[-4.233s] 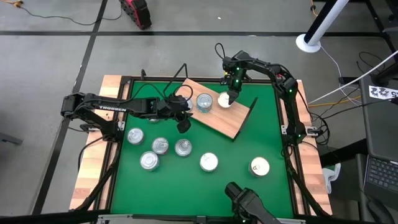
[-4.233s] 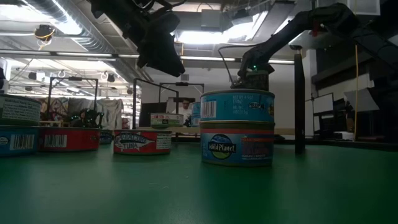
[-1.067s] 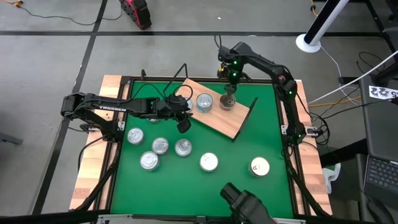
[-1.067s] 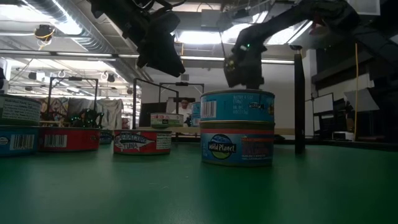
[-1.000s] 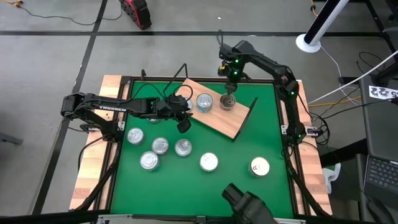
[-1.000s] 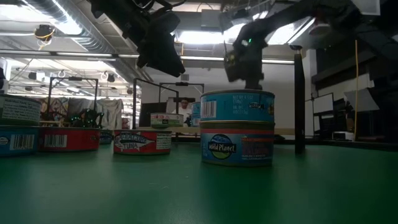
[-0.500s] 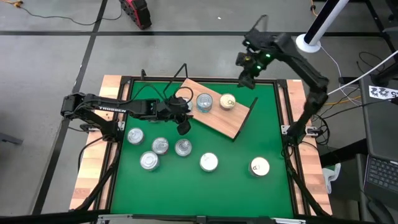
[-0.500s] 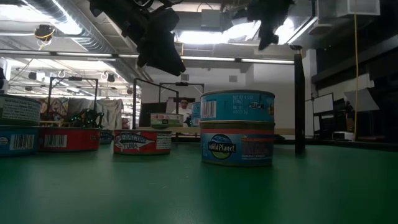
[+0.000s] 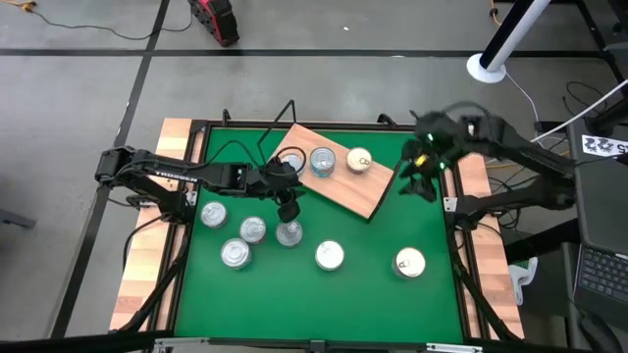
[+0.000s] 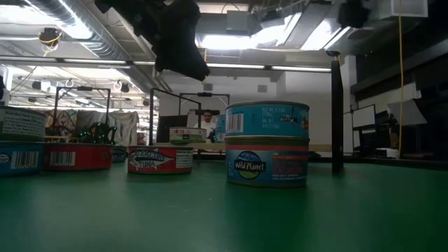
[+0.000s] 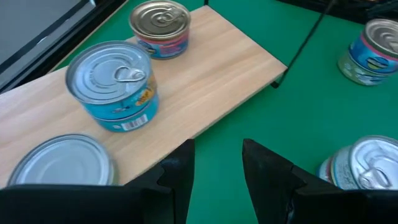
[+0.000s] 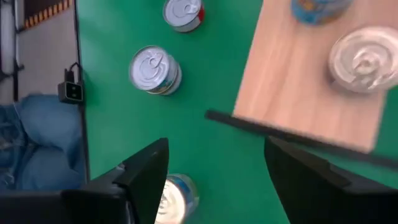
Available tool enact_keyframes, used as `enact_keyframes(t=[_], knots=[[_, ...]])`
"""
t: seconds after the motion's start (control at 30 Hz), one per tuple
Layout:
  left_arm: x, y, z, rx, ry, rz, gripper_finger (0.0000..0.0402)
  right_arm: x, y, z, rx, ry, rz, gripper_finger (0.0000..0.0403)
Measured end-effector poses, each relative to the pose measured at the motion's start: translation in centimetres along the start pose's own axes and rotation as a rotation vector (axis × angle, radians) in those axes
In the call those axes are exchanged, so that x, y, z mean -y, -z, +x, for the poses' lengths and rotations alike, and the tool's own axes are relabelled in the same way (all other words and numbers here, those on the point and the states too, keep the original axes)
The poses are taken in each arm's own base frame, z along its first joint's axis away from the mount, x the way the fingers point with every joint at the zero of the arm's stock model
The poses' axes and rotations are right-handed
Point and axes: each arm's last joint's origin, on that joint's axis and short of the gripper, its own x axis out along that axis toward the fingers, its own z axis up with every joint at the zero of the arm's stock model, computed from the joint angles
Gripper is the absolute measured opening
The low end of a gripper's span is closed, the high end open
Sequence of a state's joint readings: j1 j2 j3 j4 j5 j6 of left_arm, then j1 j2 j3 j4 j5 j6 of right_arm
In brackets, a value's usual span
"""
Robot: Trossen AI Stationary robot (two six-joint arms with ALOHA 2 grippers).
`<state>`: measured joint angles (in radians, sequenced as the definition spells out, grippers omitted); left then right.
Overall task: Stack canned seafood by type on shelf
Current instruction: Stack the blue-pink tuna can on top of the blue-pink tuna can on the shelf
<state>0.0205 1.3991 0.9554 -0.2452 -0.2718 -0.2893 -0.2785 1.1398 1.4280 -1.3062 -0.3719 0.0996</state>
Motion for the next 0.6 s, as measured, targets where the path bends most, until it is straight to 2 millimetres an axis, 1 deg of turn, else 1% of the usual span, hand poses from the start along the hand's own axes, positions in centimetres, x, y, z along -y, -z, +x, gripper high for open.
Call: enact_keyframes(t=[0.17, 0.3, 0.43, 0.53, 0.6], knots=[[0.5, 0.1, -0.1, -0.001, 0.015, 0.012, 0.0129, -0.9, 3.9, 2.4, -0.007, -0.023, 0.108, 0.0264], [0.8, 0.2, -0.2, -0.001, 0.024, 0.017, 0.0129, -1.1, 6.3, 5.3, -0.078, -0.052, 0.184, 0.0264], [1.0, 0.3, -0.3, -0.002, 0.028, 0.020, 0.0129, -1.4, 8.3, 8.2, -0.169, -0.068, 0.166, 0.0264], [1.0, 0.3, -0.3, -0.001, 0.028, 0.020, 0.0129, -1.6, 9.5, 9.9, -0.215, -0.057, 0.141, 0.0264], [1.0, 0.3, -0.3, -0.001, 0.028, 0.018, 0.0129, -1.7, 10.3, 10.8, -0.225, -0.009, 0.142, 0.0264]])
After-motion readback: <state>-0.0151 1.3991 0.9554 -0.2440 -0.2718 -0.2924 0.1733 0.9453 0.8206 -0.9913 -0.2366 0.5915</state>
